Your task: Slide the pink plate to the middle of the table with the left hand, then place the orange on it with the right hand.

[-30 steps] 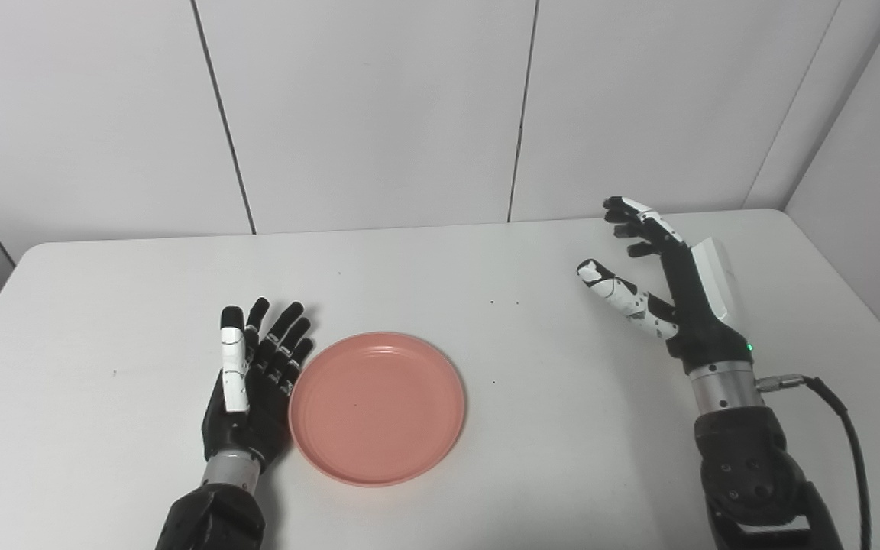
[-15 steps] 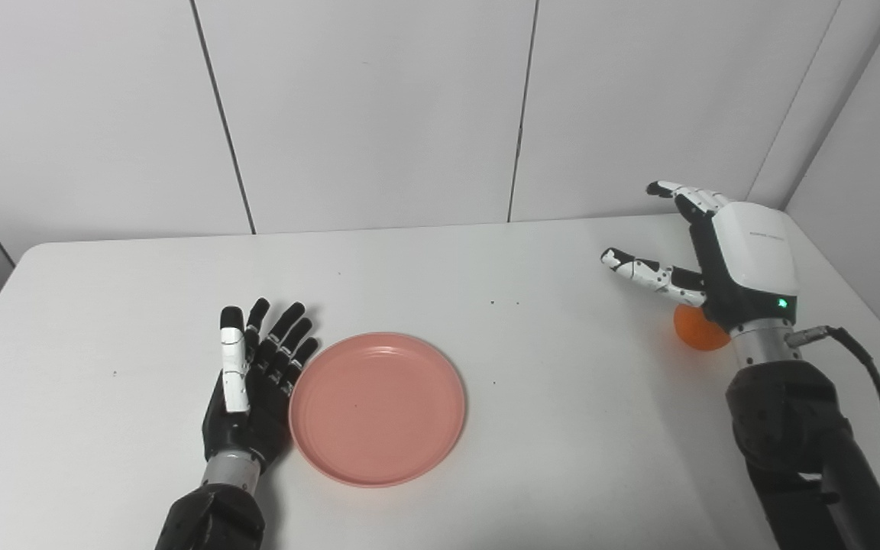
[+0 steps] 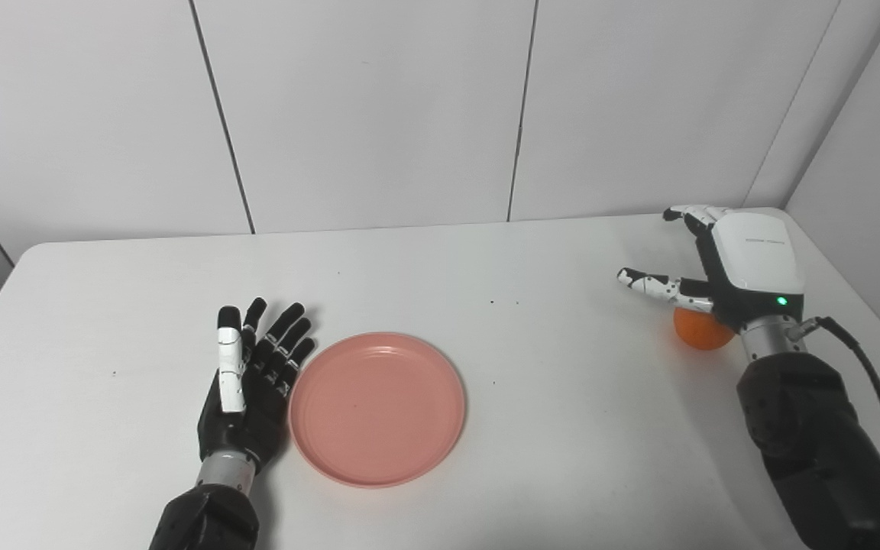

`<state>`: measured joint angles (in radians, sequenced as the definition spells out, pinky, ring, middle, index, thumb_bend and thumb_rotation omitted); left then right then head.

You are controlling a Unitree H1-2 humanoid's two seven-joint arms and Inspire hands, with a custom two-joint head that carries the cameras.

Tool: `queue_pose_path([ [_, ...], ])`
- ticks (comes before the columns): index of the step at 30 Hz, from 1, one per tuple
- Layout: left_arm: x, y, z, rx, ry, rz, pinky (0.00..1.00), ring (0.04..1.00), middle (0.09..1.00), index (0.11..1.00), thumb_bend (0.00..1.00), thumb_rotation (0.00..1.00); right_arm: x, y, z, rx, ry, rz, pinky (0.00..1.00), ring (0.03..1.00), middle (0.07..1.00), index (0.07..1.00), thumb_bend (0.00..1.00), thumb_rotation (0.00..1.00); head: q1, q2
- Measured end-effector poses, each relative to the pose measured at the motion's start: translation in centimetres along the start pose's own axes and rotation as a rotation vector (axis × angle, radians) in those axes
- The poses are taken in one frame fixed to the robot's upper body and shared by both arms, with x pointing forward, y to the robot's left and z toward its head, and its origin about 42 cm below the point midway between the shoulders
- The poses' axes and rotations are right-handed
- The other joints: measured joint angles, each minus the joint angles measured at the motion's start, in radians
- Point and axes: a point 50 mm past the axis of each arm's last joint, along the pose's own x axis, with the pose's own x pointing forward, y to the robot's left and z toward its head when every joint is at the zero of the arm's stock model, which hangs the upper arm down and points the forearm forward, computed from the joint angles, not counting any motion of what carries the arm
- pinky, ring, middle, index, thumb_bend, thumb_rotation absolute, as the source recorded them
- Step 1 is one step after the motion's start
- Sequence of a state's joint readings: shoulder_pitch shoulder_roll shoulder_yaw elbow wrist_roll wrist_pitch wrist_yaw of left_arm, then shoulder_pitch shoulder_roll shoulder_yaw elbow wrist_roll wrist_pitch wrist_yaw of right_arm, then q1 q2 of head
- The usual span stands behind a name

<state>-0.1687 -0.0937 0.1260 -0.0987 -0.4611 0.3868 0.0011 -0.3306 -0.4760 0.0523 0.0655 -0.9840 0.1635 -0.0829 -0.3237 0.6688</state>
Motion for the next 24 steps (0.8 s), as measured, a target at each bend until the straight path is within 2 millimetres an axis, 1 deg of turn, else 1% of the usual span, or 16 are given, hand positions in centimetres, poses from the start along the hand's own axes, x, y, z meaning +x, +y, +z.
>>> queue_pose_path([
  [3,0.0,0.0,0.0,0.0,0.0,0.0,0.9,0.877,0.823,0.976,0.86,0.78,0.0,0.9,-0.9,-0.018,0.022,0.034,0.76,0.758,0.763,0.715,0.84,0.87,0.005,0.002],
  [5,0.0,0.0,0.0,0.001,0.0,0.0,0.9,0.872,0.814,0.974,0.86,0.78,-0.1,1.4,-1.3,-0.013,0.037,0.053,0.73,0.757,0.764,0.712,0.84,0.85,0.005,0.002],
  [9,0.0,0.0,0.0,0.001,0.001,-0.001,0.89,0.872,0.815,0.972,0.86,0.78,-0.2,2.1,-1.8,0.002,0.058,0.077,0.71,0.756,0.766,0.711,0.84,0.85,0.005,0.002],
  [13,0.0,0.0,0.1,0.005,0.002,-0.002,0.9,0.879,0.821,0.977,0.86,0.79,-0.3,2.7,-2.1,0.003,0.072,0.097,0.71,0.761,0.77,0.726,0.84,0.87,0.005,0.002],
  [15,0.0,0.0,0.1,0.005,0.003,-0.002,0.9,0.874,0.815,0.973,0.86,0.78,-0.4,2.9,-2.2,0.002,0.08,0.103,0.73,0.772,0.779,0.735,0.84,0.88,0.005,0.002],
  [24,-0.1,0.0,0.2,0.007,0.008,-0.003,0.91,0.882,0.825,0.977,0.85,0.79,-1.2,3.5,-2.5,0.01,0.098,0.144,0.73,0.762,0.776,0.742,0.83,0.88,0.006,0.006],
])
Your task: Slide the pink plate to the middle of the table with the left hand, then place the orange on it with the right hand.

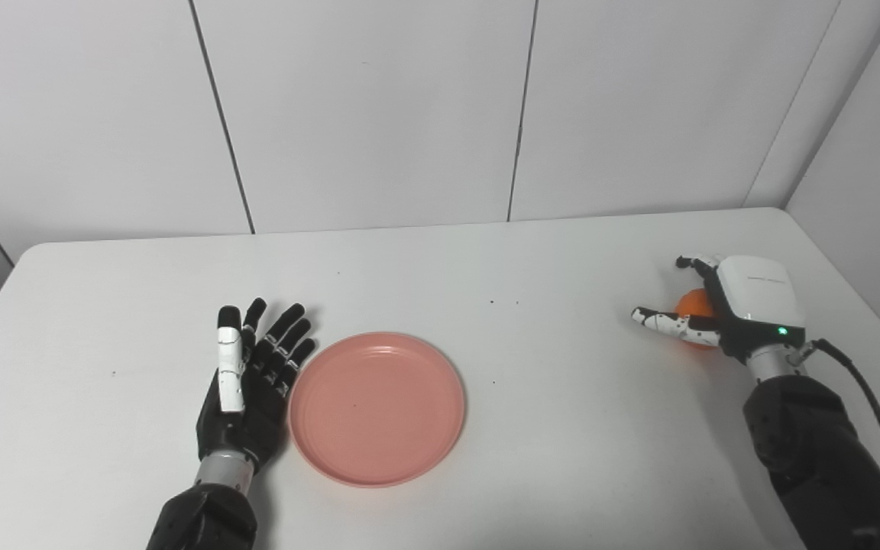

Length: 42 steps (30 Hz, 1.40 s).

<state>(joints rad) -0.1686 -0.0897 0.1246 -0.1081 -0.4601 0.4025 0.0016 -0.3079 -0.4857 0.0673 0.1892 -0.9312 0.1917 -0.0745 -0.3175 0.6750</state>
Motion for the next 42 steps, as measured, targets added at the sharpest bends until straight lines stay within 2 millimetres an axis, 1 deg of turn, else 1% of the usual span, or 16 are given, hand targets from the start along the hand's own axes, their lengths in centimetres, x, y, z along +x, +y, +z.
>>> queue_pose_path([
  [8,0.0,0.0,0.0,0.001,0.002,0.0,0.9,0.876,0.814,0.977,0.84,0.8,-0.3,0.8,-0.2,-0.019,0.024,0.035,0.71,0.744,0.762,0.733,0.84,0.89,0.002,0.003],
  [13,0.0,0.0,0.0,0.004,0.001,-0.001,0.9,0.88,0.819,0.983,0.84,0.8,-0.1,1.1,-0.4,-0.114,0.004,0.028,0.7,0.719,0.745,0.722,0.83,0.88,0.003,0.006],
  [16,-0.1,-0.1,0.1,0.005,0.001,-0.002,0.89,0.879,0.822,0.987,0.85,0.8,0.2,1.0,-0.7,-0.147,0.0,0.028,0.64,0.667,0.727,0.707,0.82,0.87,0.005,0.008],
  [17,-0.1,-0.1,0.1,0.005,0.002,-0.002,0.89,0.88,0.821,0.988,0.84,0.8,0.2,1.0,-0.6,-0.151,0.001,0.027,0.58,0.627,0.708,0.697,0.82,0.85,0.005,0.008],
  [18,-0.1,-0.1,0.1,0.005,0.002,-0.003,0.88,0.88,0.82,0.989,0.84,0.8,0.3,1.1,-0.6,-0.157,0.003,0.027,0.48,0.55,0.659,0.667,0.81,0.83,0.006,0.008],
  [19,-0.1,-0.1,0.1,0.005,0.002,-0.003,0.88,0.877,0.816,0.986,0.84,0.8,0.3,1.1,-0.5,-0.164,0.004,0.027,0.42,0.495,0.61,0.631,0.79,0.77,0.006,0.008],
  [21,-0.1,-0.1,0.1,0.005,0.004,-0.003,0.88,0.876,0.815,0.984,0.84,0.8,0.4,1.2,-0.6,-0.177,0.016,0.024,0.4,0.473,0.585,0.609,0.79,0.74,0.011,0.005],
  [22,-0.2,-0.1,0.0,0.005,0.005,-0.004,0.87,0.872,0.81,0.981,0.84,0.8,0.4,1.2,-0.7,-0.177,0.02,0.021,0.36,0.436,0.546,0.565,0.78,0.7,0.024,0.006],
  [23,-0.2,-0.2,0.1,0.005,0.005,-0.005,0.87,0.871,0.809,0.98,0.84,0.8,0.4,1.3,-0.8,-0.177,0.023,0.017,0.35,0.426,0.536,0.554,0.78,0.68,0.025,0.006],
  [24,-0.3,-0.2,0.1,0.004,0.006,-0.005,0.88,0.871,0.802,0.979,0.84,0.79,0.4,1.3,-0.9,-0.173,0.026,0.013,0.26,0.328,0.429,0.424,0.77,0.59,0.026,0.006],
  [25,-0.4,-0.2,0.0,0.004,0.007,-0.004,0.89,0.871,0.8,0.979,0.84,0.79,0.4,1.4,-0.9,-0.159,0.032,0.01,0.2,0.259,0.353,0.339,0.75,0.51,0.032,-0.001],
  [27,-0.4,-0.2,0.0,0.004,0.008,-0.004,0.89,0.875,0.802,0.983,0.83,0.8,0.5,1.5,-1.1,-0.14,0.043,0.004,0.14,0.194,0.279,0.277,0.73,0.42,0.032,-0.006],
  [28,-0.5,-0.2,0.0,0.005,0.008,-0.005,0.88,0.871,0.804,0.982,0.82,0.8,0.5,1.5,-1.2,-0.132,0.046,-0.001,0.12,0.179,0.257,0.27,0.71,0.35,0.032,-0.006],
  [30,-0.5,-0.2,-0.1,0.005,0.009,-0.004,0.87,0.868,0.805,0.981,0.82,0.79,0.5,1.6,-1.1,-0.12,0.044,-0.006,0.12,0.175,0.249,0.269,0.7,0.32,0.026,-0.003],
  [33,-0.6,-0.2,0.0,0.005,0.008,0.003,0.86,0.861,0.792,0.971,0.82,0.8,0.4,1.8,-1.0,-0.108,0.042,-0.001,0.1,0.16,0.229,0.254,0.67,0.3,0.026,-0.003],
  [42,-0.7,-0.2,0.2,0.007,0.015,0.005,0.9,0.869,0.79,0.972,0.84,0.79,0.3,2.1,-1.1,-0.092,0.039,-0.018,0.08,0.136,0.198,0.231,0.7,0.19,0.026,0.005],
])
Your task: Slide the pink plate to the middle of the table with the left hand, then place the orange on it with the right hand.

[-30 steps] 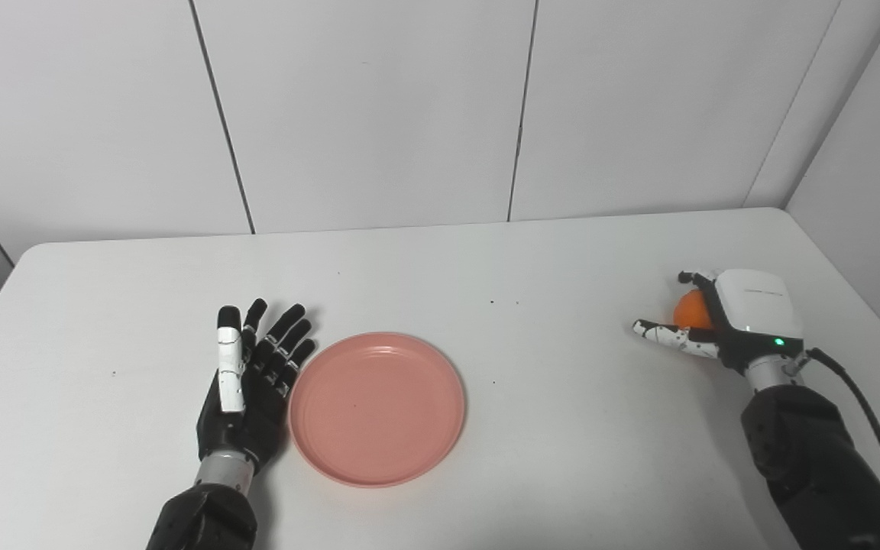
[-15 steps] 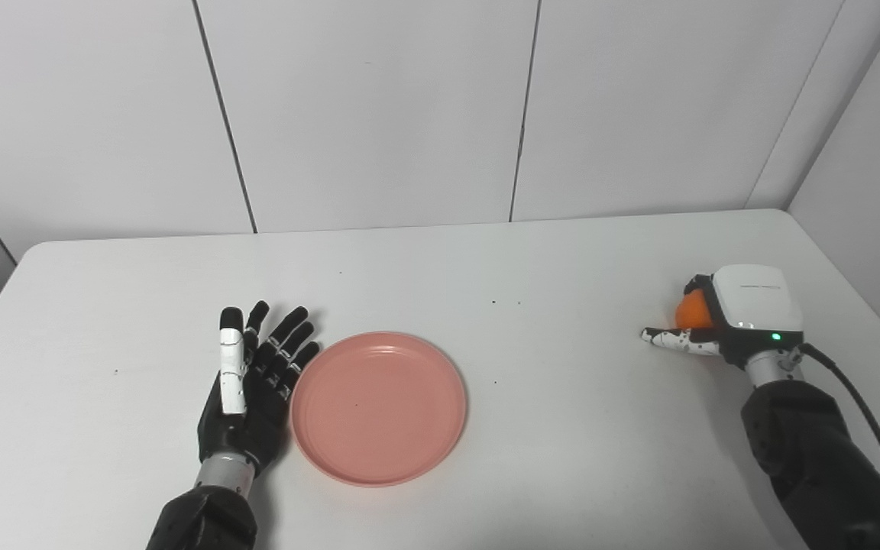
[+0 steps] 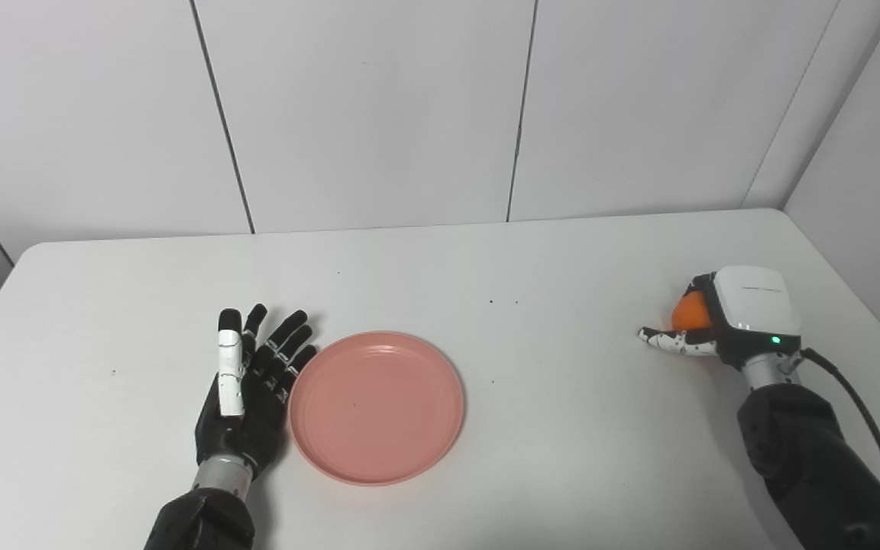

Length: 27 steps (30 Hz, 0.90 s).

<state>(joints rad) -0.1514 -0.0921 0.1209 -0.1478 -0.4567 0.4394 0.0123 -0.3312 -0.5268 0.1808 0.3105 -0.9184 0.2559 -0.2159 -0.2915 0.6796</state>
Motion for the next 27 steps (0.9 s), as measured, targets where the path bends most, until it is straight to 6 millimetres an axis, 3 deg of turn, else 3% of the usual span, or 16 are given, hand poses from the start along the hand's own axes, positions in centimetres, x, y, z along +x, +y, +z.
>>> queue_pose_path([
  [10,0.0,-0.2,-0.1,-0.003,0.001,-0.003,0.89,0.873,0.801,0.971,0.83,0.79,-0.5,0.0,-0.3,0.039,-0.006,-0.018,0.1,0.147,0.208,0.237,0.69,0.2,0.052,0.002],
  [16,0.0,-0.6,-0.2,-0.012,-0.002,-0.003,0.86,0.857,0.811,0.96,0.83,0.8,-1.5,-2.1,1.4,0.097,-0.069,-0.011,0.11,0.158,0.225,0.255,0.69,0.19,0.084,0.003],
  [27,0.1,-1.5,-0.7,-0.02,0.001,0.012,0.86,0.847,0.797,0.945,0.82,0.79,-1.3,-6.6,3.9,0.173,-0.16,-0.146,0.11,0.162,0.231,0.269,0.67,0.22,0.166,0.002],
])
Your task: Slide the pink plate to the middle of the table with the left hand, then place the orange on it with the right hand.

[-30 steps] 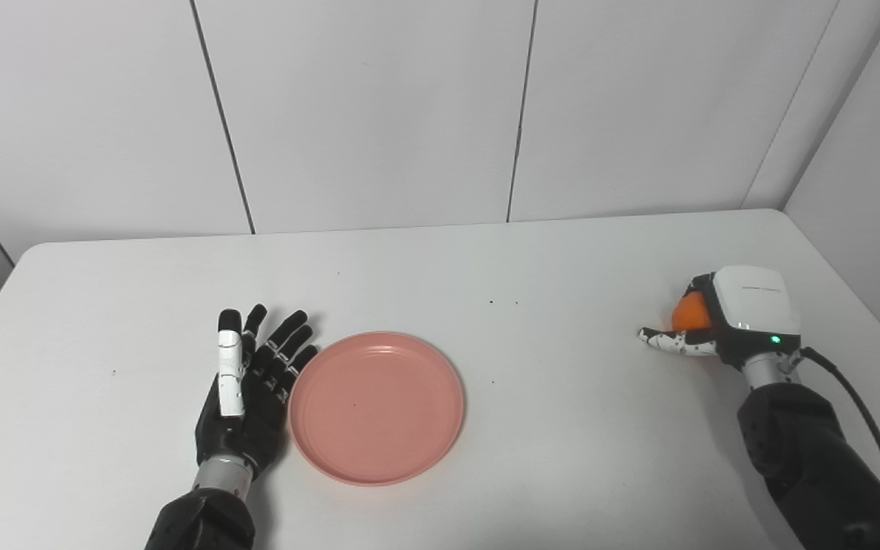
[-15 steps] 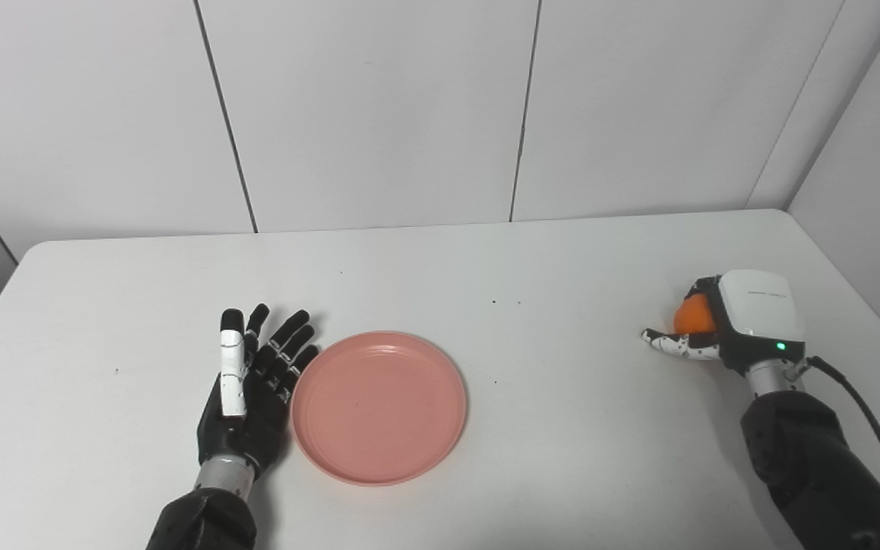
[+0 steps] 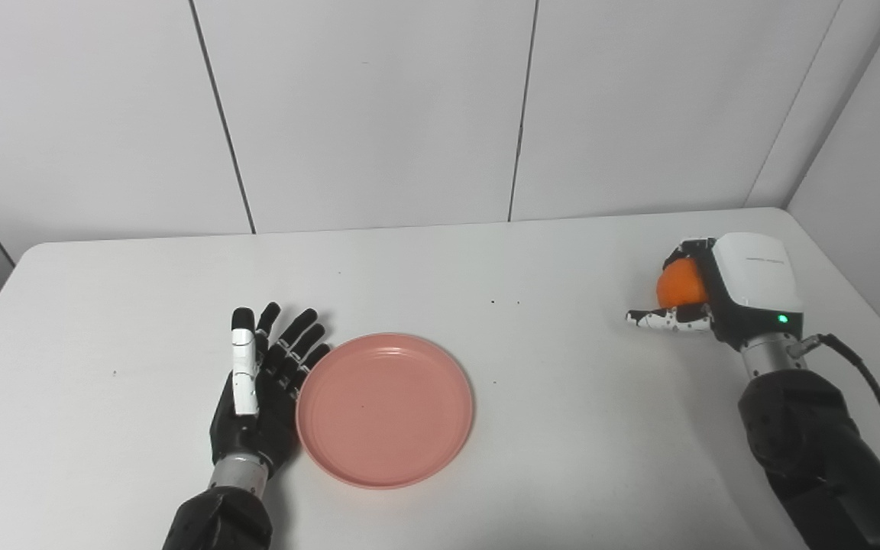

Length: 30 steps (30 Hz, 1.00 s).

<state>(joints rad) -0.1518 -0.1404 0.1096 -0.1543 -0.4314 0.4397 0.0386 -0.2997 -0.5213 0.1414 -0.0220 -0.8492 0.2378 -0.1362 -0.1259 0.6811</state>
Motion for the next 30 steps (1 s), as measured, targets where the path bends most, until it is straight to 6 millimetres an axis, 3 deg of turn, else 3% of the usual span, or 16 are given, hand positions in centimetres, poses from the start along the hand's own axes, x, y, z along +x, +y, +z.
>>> queue_pose_path([
  [18,0.2,-2.0,-1.7,0.016,-0.006,-0.009,0.83,0.837,0.79,0.948,0.81,0.81,0.7,-4.5,3.5,0.107,-0.165,-0.102,0.11,0.161,0.232,0.255,0.68,0.21,0.144,-0.022],
  [25,0.3,-2.2,-2.0,0.031,-0.009,-0.013,0.82,0.825,0.776,0.943,0.84,0.81,0.9,-5.3,6.3,0.164,-0.227,-0.113,0.11,0.159,0.234,0.263,0.68,0.2,0.154,-0.02],
  [30,0.3,-2.2,-1.9,0.035,-0.01,-0.01,0.83,0.827,0.78,0.943,0.84,0.81,0.7,-5.2,9.4,0.214,-0.291,-0.111,0.1,0.156,0.237,0.265,0.68,0.2,0.152,-0.021],
])
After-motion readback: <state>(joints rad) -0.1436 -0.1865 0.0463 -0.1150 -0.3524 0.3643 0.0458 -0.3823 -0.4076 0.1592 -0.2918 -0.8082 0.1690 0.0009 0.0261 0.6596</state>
